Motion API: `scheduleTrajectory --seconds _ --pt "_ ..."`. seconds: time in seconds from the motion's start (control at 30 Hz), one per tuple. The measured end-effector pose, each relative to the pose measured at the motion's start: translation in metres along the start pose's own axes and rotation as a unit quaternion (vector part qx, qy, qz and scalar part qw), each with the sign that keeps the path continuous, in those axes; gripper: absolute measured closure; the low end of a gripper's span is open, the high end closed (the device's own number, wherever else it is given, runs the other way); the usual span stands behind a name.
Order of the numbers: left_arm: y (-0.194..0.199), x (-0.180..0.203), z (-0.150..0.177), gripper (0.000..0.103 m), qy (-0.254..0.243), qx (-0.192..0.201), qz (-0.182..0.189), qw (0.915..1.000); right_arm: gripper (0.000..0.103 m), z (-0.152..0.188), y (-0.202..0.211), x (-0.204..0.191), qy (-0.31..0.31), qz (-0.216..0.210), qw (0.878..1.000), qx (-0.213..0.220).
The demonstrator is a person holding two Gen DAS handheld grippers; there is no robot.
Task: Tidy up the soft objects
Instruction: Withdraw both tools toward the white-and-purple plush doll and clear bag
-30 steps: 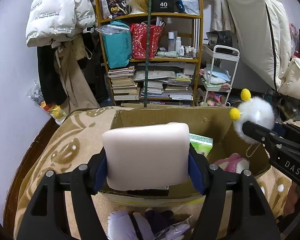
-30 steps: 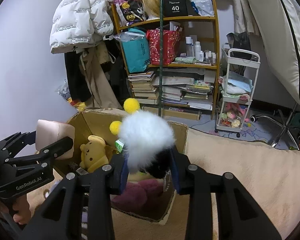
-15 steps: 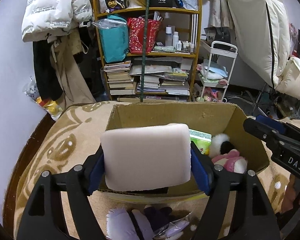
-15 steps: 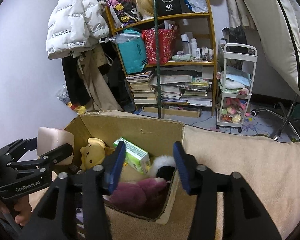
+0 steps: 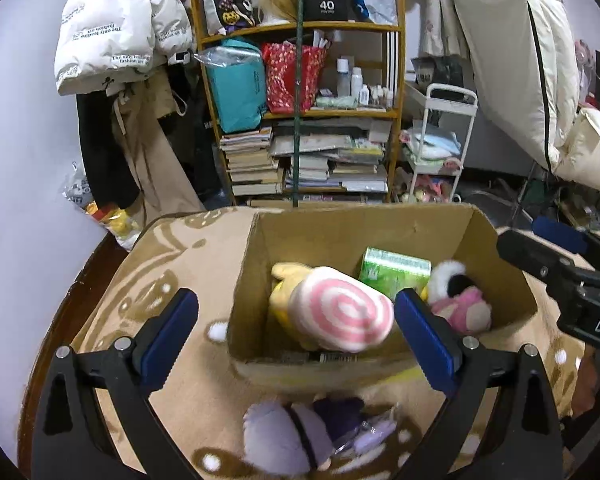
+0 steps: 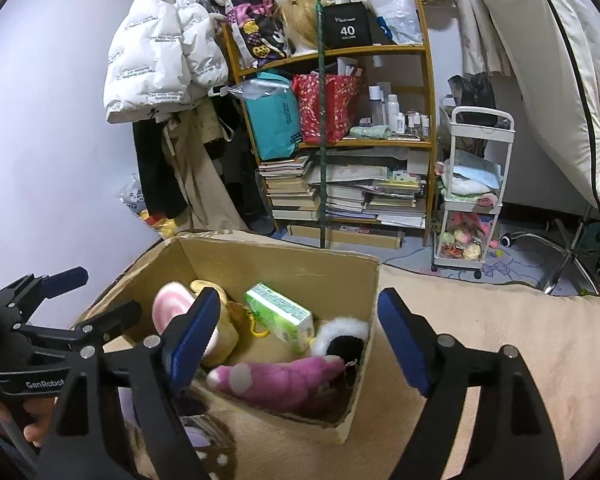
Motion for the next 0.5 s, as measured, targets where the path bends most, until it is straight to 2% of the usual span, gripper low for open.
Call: scheduleTrajectory --seconds 0.07,0.37,0.47,0.5 --pt "0.009 -0.005 0.002 0.006 0.001 0.000 -0.005 1.0000 0.011 0.000 0.005 -0.004 0.002 0.001 1.000 0.003" --pt "0.036 -0.030 0.020 0.006 0.024 -0.025 -0.020 0.9992 0.009 0.009 0.023 -0.022 -0.002 -0.010 1.000 0.001" --pt "0.044 -0.036 0.027 0.006 0.033 -0.031 -0.025 0.9987 0.000 0.014 0.029 -0.029 0.000 -0.009 1.000 -0.001" --pt "0.046 -0.038 0.029 0.006 0.037 -0.034 -0.025 0.9984 0.000 0.015 0.032 -0.031 0.000 -0.006 1.000 0.002"
Point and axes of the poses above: each gripper's, at about its wrist camera, not at the fingertips, and y roughly against the way its jaws point, x to its right, z to its underside, the point moved 5 cm from there along -y, roughly the way its jaws point
